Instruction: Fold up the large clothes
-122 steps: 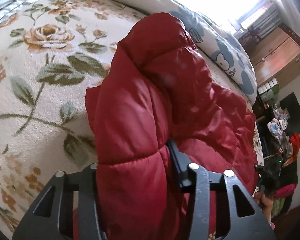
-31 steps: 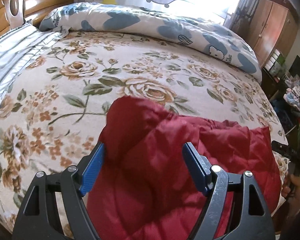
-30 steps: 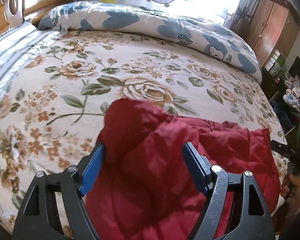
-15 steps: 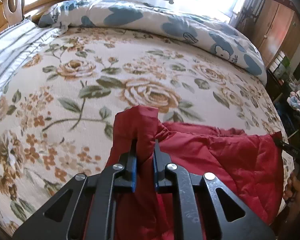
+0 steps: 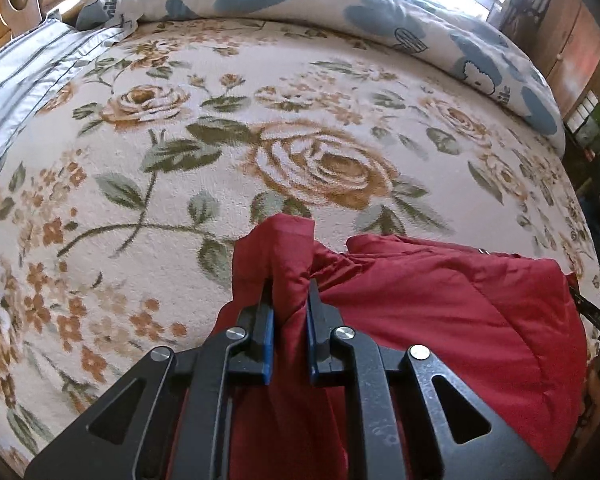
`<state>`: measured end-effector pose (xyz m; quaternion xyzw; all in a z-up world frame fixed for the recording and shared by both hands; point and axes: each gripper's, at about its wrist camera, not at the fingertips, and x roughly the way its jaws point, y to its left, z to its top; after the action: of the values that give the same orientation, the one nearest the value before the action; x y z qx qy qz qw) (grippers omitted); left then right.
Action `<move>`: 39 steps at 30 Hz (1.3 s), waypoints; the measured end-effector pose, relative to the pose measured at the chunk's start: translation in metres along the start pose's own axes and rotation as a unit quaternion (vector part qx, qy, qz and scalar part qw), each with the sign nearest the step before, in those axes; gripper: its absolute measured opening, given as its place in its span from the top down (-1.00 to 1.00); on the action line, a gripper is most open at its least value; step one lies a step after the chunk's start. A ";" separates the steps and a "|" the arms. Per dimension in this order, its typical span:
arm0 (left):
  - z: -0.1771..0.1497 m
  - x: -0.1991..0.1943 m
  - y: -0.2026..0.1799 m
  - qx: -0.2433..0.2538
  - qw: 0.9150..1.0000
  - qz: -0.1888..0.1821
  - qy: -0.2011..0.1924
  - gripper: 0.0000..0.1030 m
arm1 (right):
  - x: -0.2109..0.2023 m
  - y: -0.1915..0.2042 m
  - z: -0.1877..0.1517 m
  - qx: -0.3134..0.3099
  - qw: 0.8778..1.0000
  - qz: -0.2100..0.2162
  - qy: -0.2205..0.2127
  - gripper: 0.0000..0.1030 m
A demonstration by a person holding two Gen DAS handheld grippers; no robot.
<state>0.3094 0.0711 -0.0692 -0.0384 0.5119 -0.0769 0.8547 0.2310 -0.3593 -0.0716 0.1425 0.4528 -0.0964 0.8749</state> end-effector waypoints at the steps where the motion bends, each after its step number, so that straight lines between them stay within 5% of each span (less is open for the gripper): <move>1: 0.000 0.000 -0.001 0.001 1.000 0.001 0.001 0.78 | 0.001 -0.001 0.000 0.003 1.000 0.000 0.000 0.76; 14: -0.015 -0.055 0.006 -0.015 0.999 -0.028 -0.029 0.64 | 0.006 -0.006 0.000 0.017 1.000 -0.005 0.005 0.71; 22: -0.042 -0.090 -0.014 0.007 0.997 -0.065 -0.039 0.64 | -0.017 -0.021 0.000 0.057 0.998 0.001 -0.009 0.15; 26: -0.057 -0.098 -0.026 0.028 0.996 -0.074 -0.036 0.64 | -0.045 -0.021 -0.005 0.053 0.998 0.013 -0.030 0.14; 37: -0.106 -0.111 -0.037 0.041 0.994 -0.097 -0.013 0.51 | -0.108 0.028 -0.080 -0.035 0.997 0.071 -0.025 -0.05; 39: -0.115 -0.116 -0.038 0.042 0.994 -0.096 -0.013 0.35 | -0.115 0.037 -0.093 -0.048 0.996 0.077 -0.020 -0.05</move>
<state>0.1511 0.0547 -0.0174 -0.0521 0.4913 -0.1797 0.8507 0.1055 -0.2884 -0.0227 0.1326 0.4271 -0.0092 0.8944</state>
